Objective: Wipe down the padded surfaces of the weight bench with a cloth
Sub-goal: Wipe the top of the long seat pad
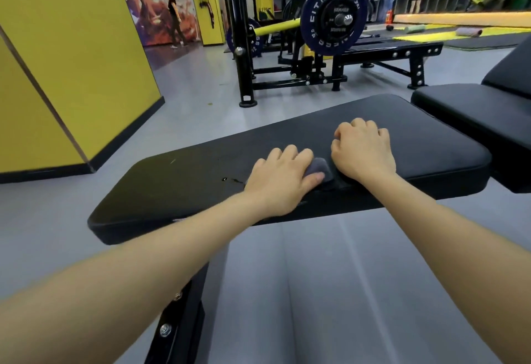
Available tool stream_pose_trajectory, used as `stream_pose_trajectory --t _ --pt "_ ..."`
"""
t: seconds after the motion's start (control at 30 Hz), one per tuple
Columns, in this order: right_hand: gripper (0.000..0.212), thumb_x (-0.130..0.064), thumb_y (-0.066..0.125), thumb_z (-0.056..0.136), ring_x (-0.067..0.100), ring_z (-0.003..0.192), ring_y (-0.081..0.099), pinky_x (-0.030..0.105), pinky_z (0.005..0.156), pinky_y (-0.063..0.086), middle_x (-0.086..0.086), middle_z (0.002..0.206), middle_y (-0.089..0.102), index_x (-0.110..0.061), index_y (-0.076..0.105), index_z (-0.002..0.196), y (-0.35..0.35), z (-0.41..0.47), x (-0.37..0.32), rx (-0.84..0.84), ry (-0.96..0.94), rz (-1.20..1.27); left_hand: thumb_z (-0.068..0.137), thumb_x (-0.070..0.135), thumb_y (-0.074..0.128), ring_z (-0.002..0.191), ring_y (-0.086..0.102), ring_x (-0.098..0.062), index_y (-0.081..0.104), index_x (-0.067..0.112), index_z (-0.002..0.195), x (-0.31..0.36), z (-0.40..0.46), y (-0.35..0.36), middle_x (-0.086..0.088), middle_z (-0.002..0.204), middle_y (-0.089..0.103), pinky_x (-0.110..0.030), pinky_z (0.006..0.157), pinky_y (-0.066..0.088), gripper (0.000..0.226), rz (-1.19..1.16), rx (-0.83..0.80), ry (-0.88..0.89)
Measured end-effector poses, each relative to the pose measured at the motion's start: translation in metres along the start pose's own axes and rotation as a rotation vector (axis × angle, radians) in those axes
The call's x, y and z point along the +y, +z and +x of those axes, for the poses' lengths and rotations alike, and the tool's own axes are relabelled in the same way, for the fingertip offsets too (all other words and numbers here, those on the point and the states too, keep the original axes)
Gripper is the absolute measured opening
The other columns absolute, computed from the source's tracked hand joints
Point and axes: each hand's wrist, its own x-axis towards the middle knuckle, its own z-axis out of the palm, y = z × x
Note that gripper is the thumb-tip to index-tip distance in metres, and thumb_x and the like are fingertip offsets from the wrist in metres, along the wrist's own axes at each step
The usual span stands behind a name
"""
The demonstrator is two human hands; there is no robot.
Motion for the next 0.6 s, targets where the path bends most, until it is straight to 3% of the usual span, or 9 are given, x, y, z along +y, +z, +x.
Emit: stream_pose_trajectory --t 0.07,0.2,0.3,0.47,0.6 --pt "0.029 -0.022 0.038 0.095 0.031 0.111 0.043 0.041 0.095 0.03 0.013 0.119 0.052 -0.009 0.055 0.115 0.0 0.001 -0.001 -0.001 -0.008 0.0 0.094 0.051 0.035 0.097 0.042 -0.023 0.044 0.02 0.108 -0.029 -0.018 -0.003 0.002 0.099 0.041 -0.037 0.077 0.037 0.035 0.006 -0.021 0.063" --pt "0.029 -0.022 0.037 0.095 0.031 0.11 0.043 0.042 0.096 0.03 0.013 0.117 0.052 -0.009 0.055 0.113 0.001 0.001 -0.001 -0.003 -0.015 -0.009 0.093 0.05 0.034 0.099 0.045 -0.026 0.045 0.021 0.11 -0.1 -0.058 -0.005 0.001 0.101 0.042 -0.039 0.08 0.039 0.036 0.065 -0.071 -0.173" --pt "0.03 -0.023 0.036 0.096 0.032 0.111 0.043 0.043 0.096 0.03 0.013 0.118 0.051 -0.009 0.055 0.114 0.001 0.0 -0.001 -0.003 -0.018 -0.024 0.094 0.051 0.033 0.102 0.043 -0.027 0.044 0.021 0.109 -0.091 -0.048 0.001 -0.002 0.107 0.045 -0.036 0.076 0.034 0.035 0.125 -0.035 -0.229" --pt "0.031 -0.024 0.035 0.096 0.033 0.113 0.041 0.043 0.096 0.03 0.014 0.121 0.05 -0.008 0.053 0.117 0.001 0.001 -0.002 -0.026 -0.019 -0.047 0.095 0.051 0.032 0.106 0.04 -0.026 0.042 0.021 0.114 -0.028 0.001 0.012 -0.003 0.113 0.045 -0.037 0.076 0.028 0.037 0.064 0.024 -0.11" --pt "0.031 -0.023 0.036 0.096 0.034 0.112 0.041 0.043 0.095 0.03 0.015 0.121 0.049 -0.008 0.053 0.116 0.0 0.001 0.0 -0.026 -0.027 -0.051 0.094 0.05 0.036 0.096 0.04 -0.021 0.044 0.021 0.111 -0.058 -0.018 0.005 0.004 0.099 0.038 -0.034 0.077 0.033 0.035 -0.053 0.002 0.031"
